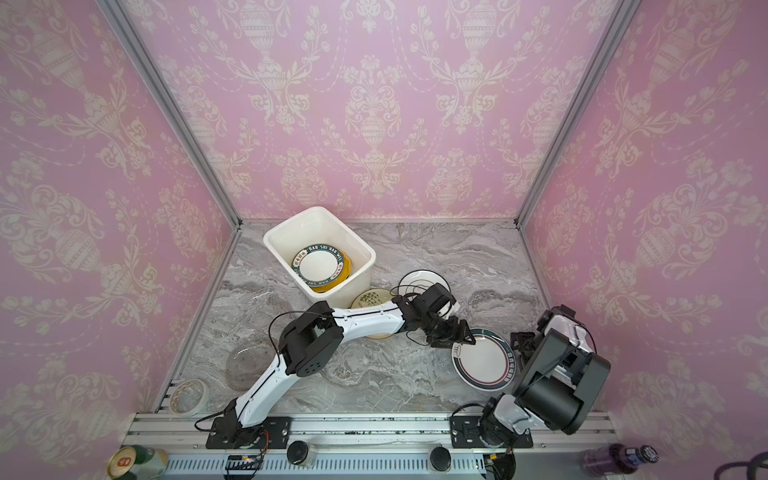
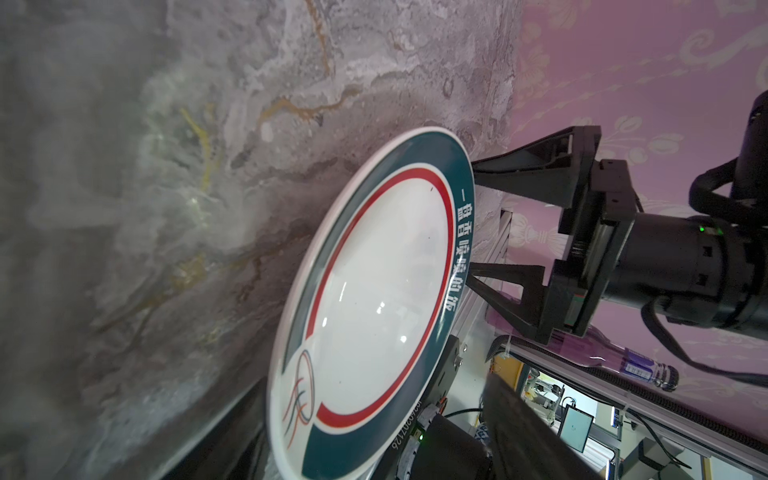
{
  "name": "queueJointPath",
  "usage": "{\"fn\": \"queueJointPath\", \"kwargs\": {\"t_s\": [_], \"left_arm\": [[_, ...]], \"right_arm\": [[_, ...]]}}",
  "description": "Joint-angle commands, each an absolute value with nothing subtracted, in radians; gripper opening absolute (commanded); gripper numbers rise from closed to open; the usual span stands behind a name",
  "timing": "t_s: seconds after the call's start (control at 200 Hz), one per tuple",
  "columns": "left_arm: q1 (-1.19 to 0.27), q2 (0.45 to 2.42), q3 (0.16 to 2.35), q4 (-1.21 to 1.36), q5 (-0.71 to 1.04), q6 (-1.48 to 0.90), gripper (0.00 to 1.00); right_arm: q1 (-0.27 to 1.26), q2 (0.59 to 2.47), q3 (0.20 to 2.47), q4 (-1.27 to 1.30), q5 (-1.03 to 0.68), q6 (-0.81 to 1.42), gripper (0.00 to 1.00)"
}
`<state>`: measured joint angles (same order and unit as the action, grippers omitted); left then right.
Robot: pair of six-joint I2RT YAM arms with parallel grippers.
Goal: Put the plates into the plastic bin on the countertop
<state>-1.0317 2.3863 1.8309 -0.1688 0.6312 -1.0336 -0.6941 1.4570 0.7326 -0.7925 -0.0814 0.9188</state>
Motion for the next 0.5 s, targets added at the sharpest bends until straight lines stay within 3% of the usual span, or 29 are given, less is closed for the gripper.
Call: {"fn": "queueJointPath", "kwargs": {"t_s": [0.0, 0.32, 0.495], "left_arm": [[-1.035, 2.419, 1.848, -0.128, 0.66, -1.056, 0.76], [-1.034, 2.405, 1.808, -0.082, 0.675, -1.073, 0.6], [-1.035, 2.383, 1.759, -0.026, 0.683, -1.095, 0.59]], "right_arm": [[-0.641, 1.473, 0.668, -0.75, -0.125, 0.988, 1.0], [-0.577, 1.453, 0.672, -0.753, -0.116, 1.046, 1.0], [-0.56, 1.459, 0.683, -0.749, -0.121, 1.063, 1.0]]}}
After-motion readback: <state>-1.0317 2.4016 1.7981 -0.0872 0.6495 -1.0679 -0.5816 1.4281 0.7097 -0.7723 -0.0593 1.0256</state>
